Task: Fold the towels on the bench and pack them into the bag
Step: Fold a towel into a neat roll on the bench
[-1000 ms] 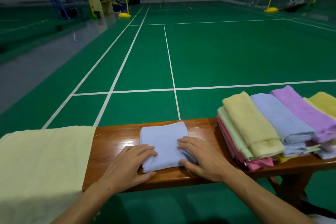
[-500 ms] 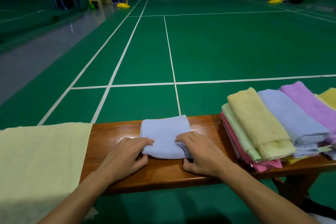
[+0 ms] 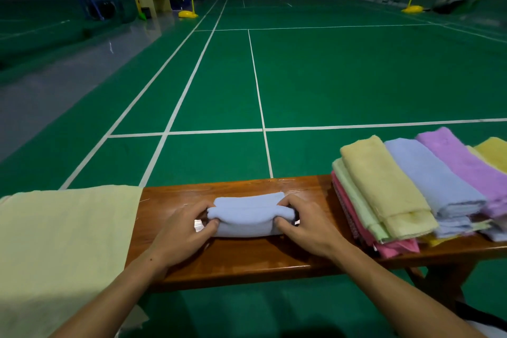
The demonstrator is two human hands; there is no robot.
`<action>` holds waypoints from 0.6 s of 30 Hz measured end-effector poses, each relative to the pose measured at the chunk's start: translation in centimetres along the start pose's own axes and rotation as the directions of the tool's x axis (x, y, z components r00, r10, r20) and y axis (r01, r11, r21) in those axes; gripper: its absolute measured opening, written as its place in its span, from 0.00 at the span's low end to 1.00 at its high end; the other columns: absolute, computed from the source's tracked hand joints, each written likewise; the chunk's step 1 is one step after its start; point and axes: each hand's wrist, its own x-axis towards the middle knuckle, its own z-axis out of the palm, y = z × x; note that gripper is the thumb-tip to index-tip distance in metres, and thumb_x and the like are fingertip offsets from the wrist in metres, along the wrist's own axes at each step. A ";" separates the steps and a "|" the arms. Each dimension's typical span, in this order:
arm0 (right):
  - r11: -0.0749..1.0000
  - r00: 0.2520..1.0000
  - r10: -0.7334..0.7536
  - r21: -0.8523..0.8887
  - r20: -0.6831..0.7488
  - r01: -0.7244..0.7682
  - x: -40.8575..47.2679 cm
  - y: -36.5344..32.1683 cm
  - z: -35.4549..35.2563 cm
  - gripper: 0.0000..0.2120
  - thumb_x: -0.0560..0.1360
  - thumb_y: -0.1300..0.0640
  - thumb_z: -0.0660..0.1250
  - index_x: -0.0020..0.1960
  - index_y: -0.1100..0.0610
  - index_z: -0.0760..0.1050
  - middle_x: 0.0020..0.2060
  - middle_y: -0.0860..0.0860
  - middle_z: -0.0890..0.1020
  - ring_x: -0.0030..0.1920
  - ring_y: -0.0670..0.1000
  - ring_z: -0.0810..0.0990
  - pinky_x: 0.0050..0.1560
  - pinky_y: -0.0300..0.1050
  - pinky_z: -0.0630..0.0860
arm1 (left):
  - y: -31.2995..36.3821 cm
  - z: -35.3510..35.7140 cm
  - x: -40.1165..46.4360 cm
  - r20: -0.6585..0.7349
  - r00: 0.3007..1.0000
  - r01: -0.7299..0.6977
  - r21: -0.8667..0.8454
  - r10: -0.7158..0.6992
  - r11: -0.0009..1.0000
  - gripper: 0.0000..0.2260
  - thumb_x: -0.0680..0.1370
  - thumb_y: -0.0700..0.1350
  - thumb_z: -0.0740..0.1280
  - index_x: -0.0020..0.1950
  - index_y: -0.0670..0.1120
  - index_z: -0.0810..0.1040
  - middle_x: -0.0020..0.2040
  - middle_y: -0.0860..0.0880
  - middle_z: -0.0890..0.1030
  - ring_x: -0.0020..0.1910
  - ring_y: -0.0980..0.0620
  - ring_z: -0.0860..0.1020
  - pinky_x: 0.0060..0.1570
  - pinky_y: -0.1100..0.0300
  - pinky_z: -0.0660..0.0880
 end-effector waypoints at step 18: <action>0.944 0.958 0.217 -0.210 -0.185 -0.254 1.2 0.0 1.2 0.20 0.79 0.38 0.67 0.66 0.46 0.73 0.55 0.48 0.77 0.51 0.52 0.80 0.48 0.51 0.79 | 0.0 0.9 1.2 -0.149 0.973 0.216 0.342 -0.174 0.915 0.09 0.78 0.61 0.70 0.53 0.61 0.74 0.47 0.60 0.81 0.42 0.59 0.79 0.37 0.59 0.81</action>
